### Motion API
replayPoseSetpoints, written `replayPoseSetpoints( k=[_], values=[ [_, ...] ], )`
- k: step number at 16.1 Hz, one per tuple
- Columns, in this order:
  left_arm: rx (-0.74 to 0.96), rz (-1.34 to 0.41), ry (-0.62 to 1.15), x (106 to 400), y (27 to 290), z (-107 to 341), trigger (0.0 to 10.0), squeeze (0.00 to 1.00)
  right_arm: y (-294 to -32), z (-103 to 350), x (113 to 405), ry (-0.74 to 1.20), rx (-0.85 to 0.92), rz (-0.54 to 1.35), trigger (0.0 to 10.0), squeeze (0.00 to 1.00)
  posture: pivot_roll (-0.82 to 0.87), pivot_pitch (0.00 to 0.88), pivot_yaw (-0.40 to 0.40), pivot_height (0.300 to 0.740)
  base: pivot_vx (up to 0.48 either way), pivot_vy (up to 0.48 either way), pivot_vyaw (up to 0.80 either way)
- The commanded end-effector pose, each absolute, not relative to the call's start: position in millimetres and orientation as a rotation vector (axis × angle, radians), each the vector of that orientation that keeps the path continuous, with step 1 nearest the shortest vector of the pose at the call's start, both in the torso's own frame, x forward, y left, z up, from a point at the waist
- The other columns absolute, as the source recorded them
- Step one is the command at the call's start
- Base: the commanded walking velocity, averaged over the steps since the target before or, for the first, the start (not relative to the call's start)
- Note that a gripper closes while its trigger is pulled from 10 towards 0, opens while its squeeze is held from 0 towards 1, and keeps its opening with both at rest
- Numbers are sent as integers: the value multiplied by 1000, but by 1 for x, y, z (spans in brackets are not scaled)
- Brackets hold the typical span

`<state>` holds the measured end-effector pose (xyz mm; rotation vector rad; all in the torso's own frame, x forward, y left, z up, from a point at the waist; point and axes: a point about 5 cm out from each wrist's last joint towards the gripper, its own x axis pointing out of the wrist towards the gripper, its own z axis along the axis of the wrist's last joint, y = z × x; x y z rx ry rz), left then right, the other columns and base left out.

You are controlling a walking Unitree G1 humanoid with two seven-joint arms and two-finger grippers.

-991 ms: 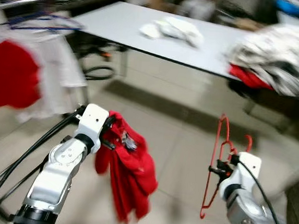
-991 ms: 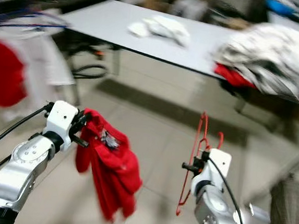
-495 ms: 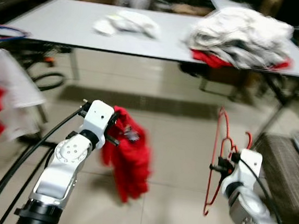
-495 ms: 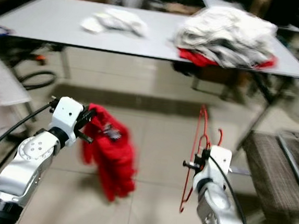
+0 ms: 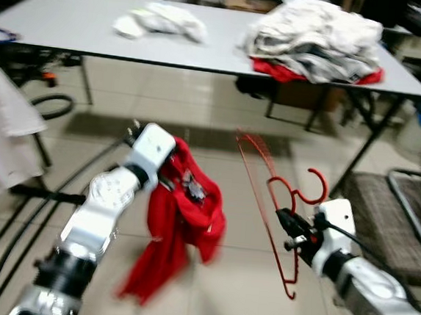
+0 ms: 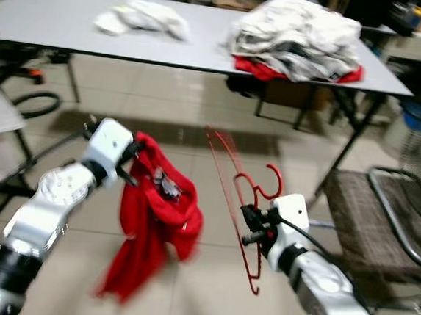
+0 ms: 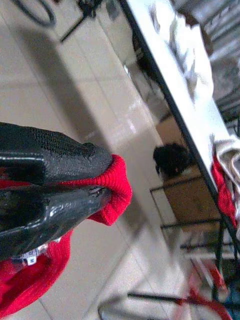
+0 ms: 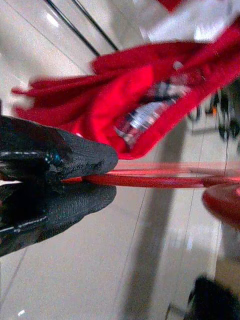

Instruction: Hang hanger

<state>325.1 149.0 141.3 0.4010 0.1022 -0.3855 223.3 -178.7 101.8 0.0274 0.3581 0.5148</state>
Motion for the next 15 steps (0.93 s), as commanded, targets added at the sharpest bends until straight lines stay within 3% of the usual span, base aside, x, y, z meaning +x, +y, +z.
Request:
replayPoseSetpoints(
  k=[1,6,11,15],
  values=[
    [438,-408,34,335,145,158,10000,0,-181,112,218,331,35,599,10000,0,84,0,-11,740,0,0,0],
    [539,-557,-70,349,131,185,10000,0,-167,109,210,452,105,862,10000,0,75,0,-19,740,0,0,0],
    [676,-650,-137,350,123,197,10000,0,-168,95,234,586,187,727,10000,0,80,27,-57,740,0,0,0],
    [777,-574,-130,362,136,200,10000,0,-164,111,219,561,276,850,10000,0,78,40,-76,740,0,0,0]
  ],
)
